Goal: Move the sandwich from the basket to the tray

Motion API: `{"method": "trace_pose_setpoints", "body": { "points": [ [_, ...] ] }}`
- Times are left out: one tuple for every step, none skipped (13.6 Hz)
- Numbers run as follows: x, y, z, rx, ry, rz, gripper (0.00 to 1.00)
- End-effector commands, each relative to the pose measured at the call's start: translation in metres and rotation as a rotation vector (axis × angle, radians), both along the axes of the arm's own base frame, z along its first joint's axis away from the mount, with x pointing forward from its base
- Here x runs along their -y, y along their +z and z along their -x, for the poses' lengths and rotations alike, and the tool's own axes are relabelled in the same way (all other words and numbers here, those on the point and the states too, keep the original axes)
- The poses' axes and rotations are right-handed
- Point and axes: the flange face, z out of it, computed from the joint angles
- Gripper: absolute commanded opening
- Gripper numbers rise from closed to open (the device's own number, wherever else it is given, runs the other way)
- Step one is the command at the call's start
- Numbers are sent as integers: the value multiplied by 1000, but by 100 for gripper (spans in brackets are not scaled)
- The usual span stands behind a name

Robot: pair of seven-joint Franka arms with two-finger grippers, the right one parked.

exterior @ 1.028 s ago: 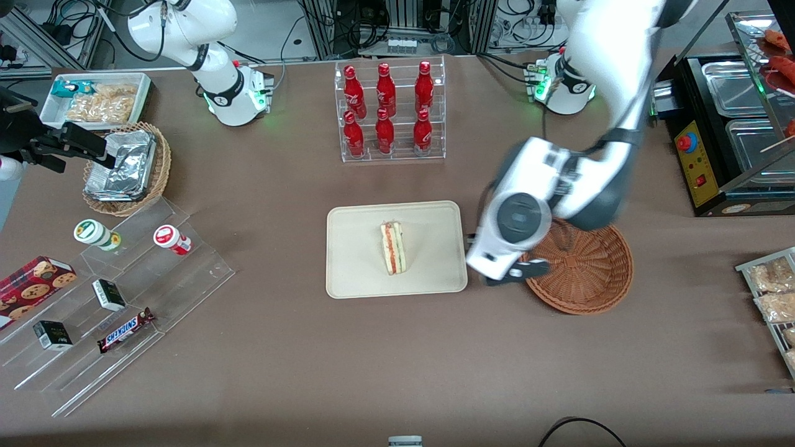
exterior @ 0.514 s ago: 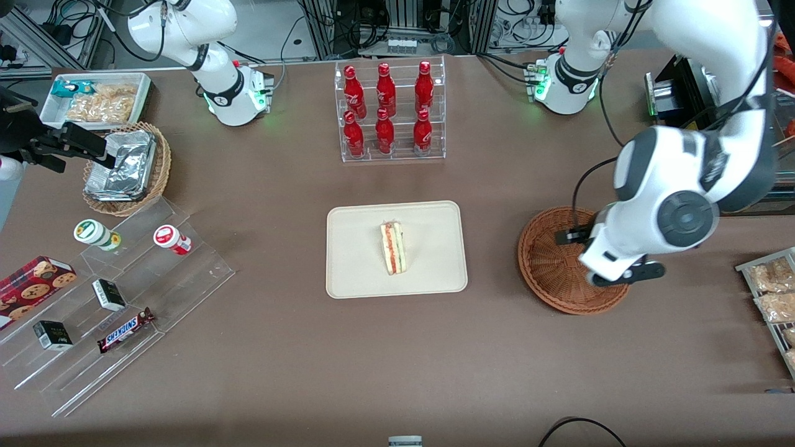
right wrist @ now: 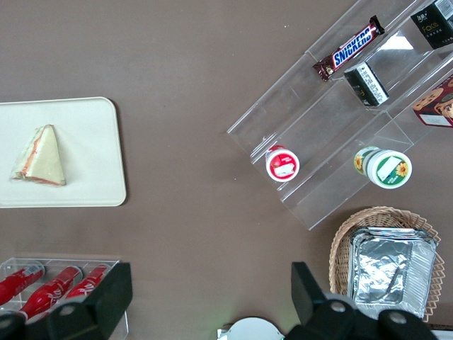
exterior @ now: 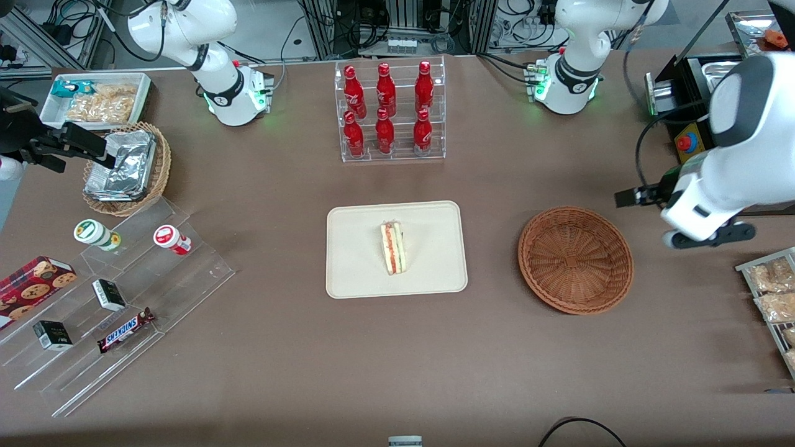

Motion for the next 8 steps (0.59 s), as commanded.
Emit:
{"method": "trace_pose_setpoints", "body": {
  "points": [
    [-7, 33, 27, 44, -25, -10, 100],
    [-16, 43, 34, 62, -15, -17, 100],
    [-20, 53, 39, 81, -15, -45, 100],
    [-23, 57, 40, 95, -20, -55, 100],
    [-25, 60, 40, 106, -18, -57, 100],
    [-29, 62, 40, 110, -16, -56, 100],
    [-38, 61, 40, 107, -25, -47, 100],
    [-41, 61, 41, 109, -33, -35, 100]
  ]
}}
